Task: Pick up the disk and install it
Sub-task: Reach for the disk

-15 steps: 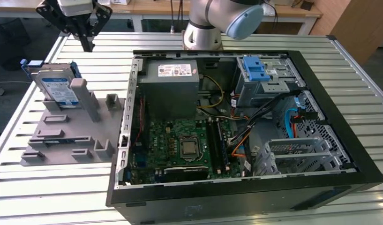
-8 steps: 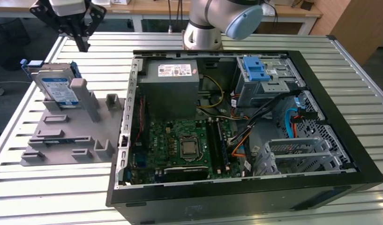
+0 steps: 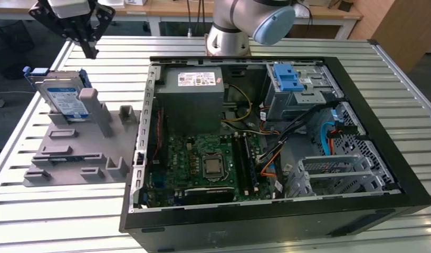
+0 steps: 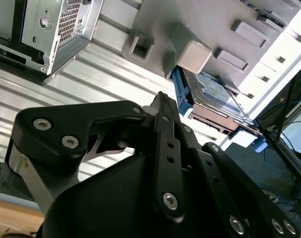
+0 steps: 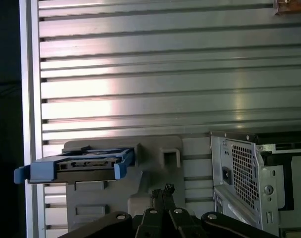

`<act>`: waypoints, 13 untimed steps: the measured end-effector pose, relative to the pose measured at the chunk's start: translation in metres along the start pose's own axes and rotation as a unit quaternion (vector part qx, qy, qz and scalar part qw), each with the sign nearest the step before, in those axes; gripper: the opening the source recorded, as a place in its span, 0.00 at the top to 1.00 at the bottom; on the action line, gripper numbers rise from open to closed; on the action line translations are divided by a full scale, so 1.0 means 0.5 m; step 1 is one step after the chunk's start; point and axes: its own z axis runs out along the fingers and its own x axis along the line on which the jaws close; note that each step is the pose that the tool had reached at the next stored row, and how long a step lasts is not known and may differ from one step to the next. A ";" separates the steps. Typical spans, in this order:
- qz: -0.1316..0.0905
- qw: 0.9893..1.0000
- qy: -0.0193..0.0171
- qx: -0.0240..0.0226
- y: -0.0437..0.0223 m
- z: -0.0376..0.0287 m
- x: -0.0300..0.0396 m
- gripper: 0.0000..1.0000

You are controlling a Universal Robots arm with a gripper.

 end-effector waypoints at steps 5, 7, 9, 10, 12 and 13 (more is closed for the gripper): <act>-0.008 1.000 0.001 0.000 0.000 0.001 0.003 0.89; -0.010 1.000 0.001 0.000 0.000 0.001 0.007 0.89; -0.010 1.000 0.001 0.000 -0.001 0.002 0.012 0.89; -0.010 1.000 0.001 0.000 -0.001 0.002 0.015 0.89; -0.010 1.000 0.001 0.000 -0.001 0.002 0.020 0.89; -0.010 1.000 0.001 0.000 -0.002 0.002 0.023 0.89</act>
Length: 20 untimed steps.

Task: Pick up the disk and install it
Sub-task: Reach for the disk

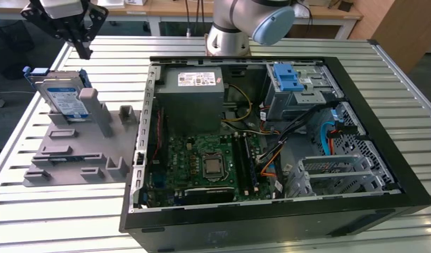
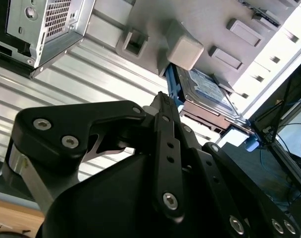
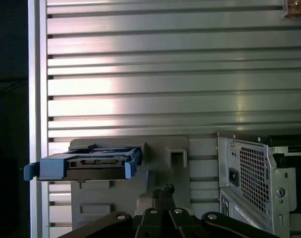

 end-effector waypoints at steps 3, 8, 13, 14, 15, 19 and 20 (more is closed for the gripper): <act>0.000 1.000 0.000 0.000 0.000 0.001 0.007 0.89; 0.000 1.000 0.000 0.000 -0.001 0.004 0.023 0.89; 0.000 1.000 0.000 0.000 -0.002 0.006 0.042 0.89; 0.000 1.000 0.000 0.000 -0.002 0.006 0.045 0.89; 0.000 1.000 0.000 0.000 -0.002 0.006 0.047 0.89; 0.000 1.000 0.000 0.000 -0.003 0.008 0.058 0.89; 0.000 1.000 0.000 0.000 -0.003 0.008 0.060 0.89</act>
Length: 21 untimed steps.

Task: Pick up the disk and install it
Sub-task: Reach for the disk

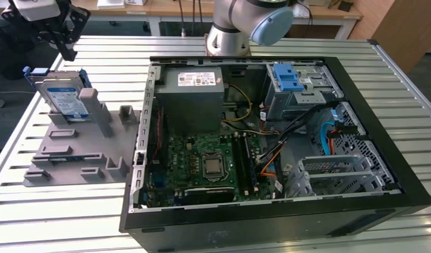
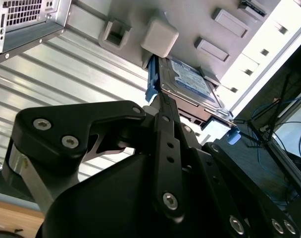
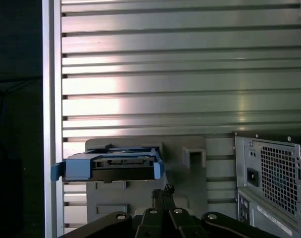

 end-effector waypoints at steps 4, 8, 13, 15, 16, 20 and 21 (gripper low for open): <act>0.000 1.000 0.000 0.000 -0.001 0.001 0.009 0.89; 0.000 1.000 0.000 0.000 -0.001 0.002 0.018 0.89; 0.000 1.000 0.000 0.000 -0.002 0.004 0.031 0.89; 0.000 1.000 0.000 0.000 -0.002 0.004 0.036 0.89; 0.000 1.000 0.000 0.000 -0.002 0.005 0.038 0.89; 0.000 1.000 0.000 0.000 -0.003 0.006 0.049 0.89; 0.000 1.000 0.000 0.000 -0.003 0.007 0.052 0.89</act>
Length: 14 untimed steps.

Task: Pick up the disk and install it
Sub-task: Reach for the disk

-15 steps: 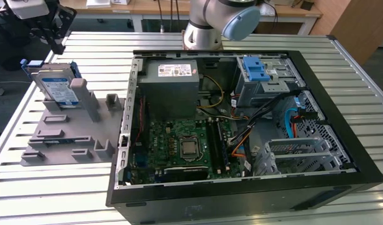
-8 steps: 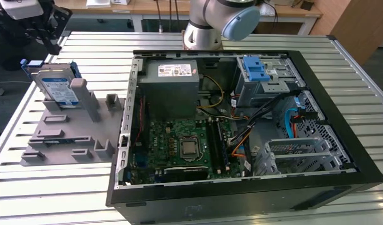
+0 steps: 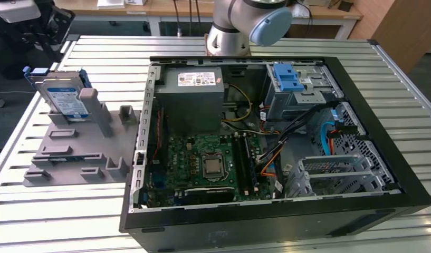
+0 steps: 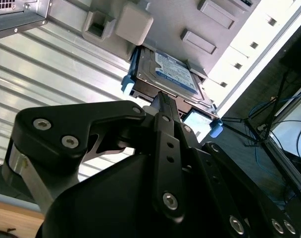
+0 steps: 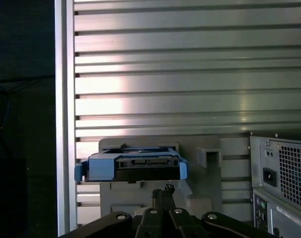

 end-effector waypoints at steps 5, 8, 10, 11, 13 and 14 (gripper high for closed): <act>0.000 1.000 0.000 0.000 -0.001 0.004 0.015 0.89; 0.000 1.000 0.000 0.000 -0.001 0.007 0.022 0.89; 0.000 1.000 0.000 0.000 -0.002 0.008 0.027 0.89; 0.000 1.000 0.000 0.000 -0.002 0.009 0.029 0.89; 0.000 1.000 0.000 0.000 -0.002 0.011 0.034 0.89; 0.000 1.000 0.000 0.000 -0.002 0.012 0.037 0.89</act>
